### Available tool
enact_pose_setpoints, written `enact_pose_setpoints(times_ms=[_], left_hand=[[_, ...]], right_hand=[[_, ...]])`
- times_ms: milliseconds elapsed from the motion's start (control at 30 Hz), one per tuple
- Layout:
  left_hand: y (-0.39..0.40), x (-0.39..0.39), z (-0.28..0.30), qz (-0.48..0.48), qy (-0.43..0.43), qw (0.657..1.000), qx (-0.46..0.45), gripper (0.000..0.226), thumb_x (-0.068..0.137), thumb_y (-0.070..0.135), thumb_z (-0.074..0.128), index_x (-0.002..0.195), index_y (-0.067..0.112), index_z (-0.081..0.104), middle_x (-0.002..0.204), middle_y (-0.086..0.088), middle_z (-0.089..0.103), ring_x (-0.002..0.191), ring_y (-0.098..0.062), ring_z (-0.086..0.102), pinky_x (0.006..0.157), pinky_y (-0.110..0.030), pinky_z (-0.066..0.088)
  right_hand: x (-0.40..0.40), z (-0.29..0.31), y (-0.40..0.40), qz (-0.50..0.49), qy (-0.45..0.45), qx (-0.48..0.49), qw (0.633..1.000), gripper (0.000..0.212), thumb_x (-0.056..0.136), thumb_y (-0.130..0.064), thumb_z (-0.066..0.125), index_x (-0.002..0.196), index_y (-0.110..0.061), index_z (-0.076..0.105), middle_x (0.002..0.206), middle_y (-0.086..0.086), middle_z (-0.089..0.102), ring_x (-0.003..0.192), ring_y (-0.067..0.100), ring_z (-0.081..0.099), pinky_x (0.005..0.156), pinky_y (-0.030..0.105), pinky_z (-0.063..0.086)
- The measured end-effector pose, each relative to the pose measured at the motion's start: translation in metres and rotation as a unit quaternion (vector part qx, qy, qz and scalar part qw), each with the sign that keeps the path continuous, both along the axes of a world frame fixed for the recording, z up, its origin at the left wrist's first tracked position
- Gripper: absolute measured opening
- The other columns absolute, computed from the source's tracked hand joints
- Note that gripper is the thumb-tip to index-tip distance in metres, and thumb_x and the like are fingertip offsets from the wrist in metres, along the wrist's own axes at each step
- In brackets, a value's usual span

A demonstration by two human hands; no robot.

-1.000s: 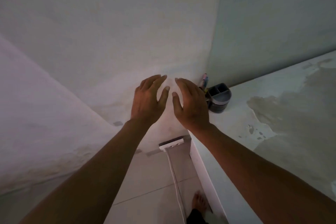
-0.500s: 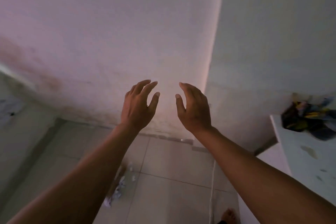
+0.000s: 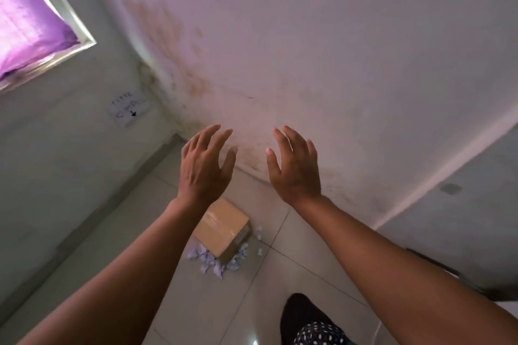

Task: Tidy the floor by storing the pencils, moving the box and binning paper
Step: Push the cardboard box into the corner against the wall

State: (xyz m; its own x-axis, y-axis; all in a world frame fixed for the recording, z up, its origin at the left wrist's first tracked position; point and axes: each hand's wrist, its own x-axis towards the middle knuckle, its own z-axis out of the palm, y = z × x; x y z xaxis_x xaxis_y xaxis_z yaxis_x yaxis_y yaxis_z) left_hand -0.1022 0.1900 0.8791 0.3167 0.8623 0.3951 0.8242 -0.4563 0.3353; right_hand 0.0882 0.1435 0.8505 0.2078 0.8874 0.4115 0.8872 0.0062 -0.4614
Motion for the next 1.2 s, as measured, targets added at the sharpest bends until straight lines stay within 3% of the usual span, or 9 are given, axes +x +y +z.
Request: enact_pose_setpoints(times_ms=[200, 533, 767, 933, 1200], left_hand=[[0.064, -0.056, -0.023, 0.019, 0.014, 1.000, -0.012, 0.045, 0.099, 0.040, 0.054, 0.141, 0.024, 0.051, 0.148, -0.005, 0.048, 0.136, -0.024, 0.045, 0.112, -0.046, 0.035], [0.171, -0.112, -0.041, -0.027, 0.017, 0.998, -0.052, 0.049, 0.097, 0.042, 0.048, 0.143, 0.024, 0.048, 0.147, -0.004, 0.049, 0.136, -0.023, 0.044, 0.111, -0.047, 0.035], [0.237, -0.149, -0.073, -0.122, 0.028, 0.989, -0.082, 0.045, 0.098, 0.036, 0.053, 0.141, 0.023, 0.050, 0.145, -0.004, 0.051, 0.133, -0.025, 0.046, 0.108, -0.046, 0.038], [0.268, -0.184, -0.109, -0.229, 0.045, 0.964, -0.124, 0.052, 0.096, 0.044, 0.045, 0.143, 0.023, 0.049, 0.148, -0.004, 0.048, 0.134, -0.026, 0.043, 0.107, -0.046, 0.039], [0.269, -0.228, -0.197, -0.309, 0.078, 0.930, -0.182, 0.064, 0.098, 0.047, 0.050, 0.154, 0.024, 0.030, 0.158, -0.003, 0.035, 0.144, -0.024, 0.032, 0.114, -0.047, 0.033]], right_hand=[[-0.053, -0.023, 0.065, 0.026, 0.001, -0.004, 1.000, 0.044, 0.101, -0.036, 0.042, 0.141, -0.017, 0.047, 0.147, 0.007, 0.046, 0.138, 0.023, 0.040, 0.115, 0.054, 0.028], [-0.118, -0.042, 0.154, -0.023, 0.018, -0.058, 0.998, 0.046, 0.102, -0.037, 0.037, 0.143, -0.018, 0.043, 0.150, 0.006, 0.042, 0.142, 0.021, 0.033, 0.117, 0.054, 0.023], [-0.166, -0.072, 0.186, -0.134, 0.039, -0.070, 0.988, 0.046, 0.102, -0.037, 0.038, 0.144, -0.018, 0.042, 0.151, 0.006, 0.042, 0.141, 0.022, 0.035, 0.117, 0.052, 0.024], [-0.213, -0.107, 0.181, -0.250, 0.036, -0.070, 0.965, 0.046, 0.100, -0.035, 0.044, 0.141, -0.014, 0.047, 0.144, 0.010, 0.049, 0.135, 0.026, 0.043, 0.110, 0.053, 0.035], [-0.282, -0.188, 0.153, -0.369, 0.100, -0.118, 0.917, 0.055, 0.097, -0.044, 0.044, 0.144, -0.015, 0.042, 0.145, 0.011, 0.048, 0.134, 0.028, 0.044, 0.107, 0.047, 0.041]])
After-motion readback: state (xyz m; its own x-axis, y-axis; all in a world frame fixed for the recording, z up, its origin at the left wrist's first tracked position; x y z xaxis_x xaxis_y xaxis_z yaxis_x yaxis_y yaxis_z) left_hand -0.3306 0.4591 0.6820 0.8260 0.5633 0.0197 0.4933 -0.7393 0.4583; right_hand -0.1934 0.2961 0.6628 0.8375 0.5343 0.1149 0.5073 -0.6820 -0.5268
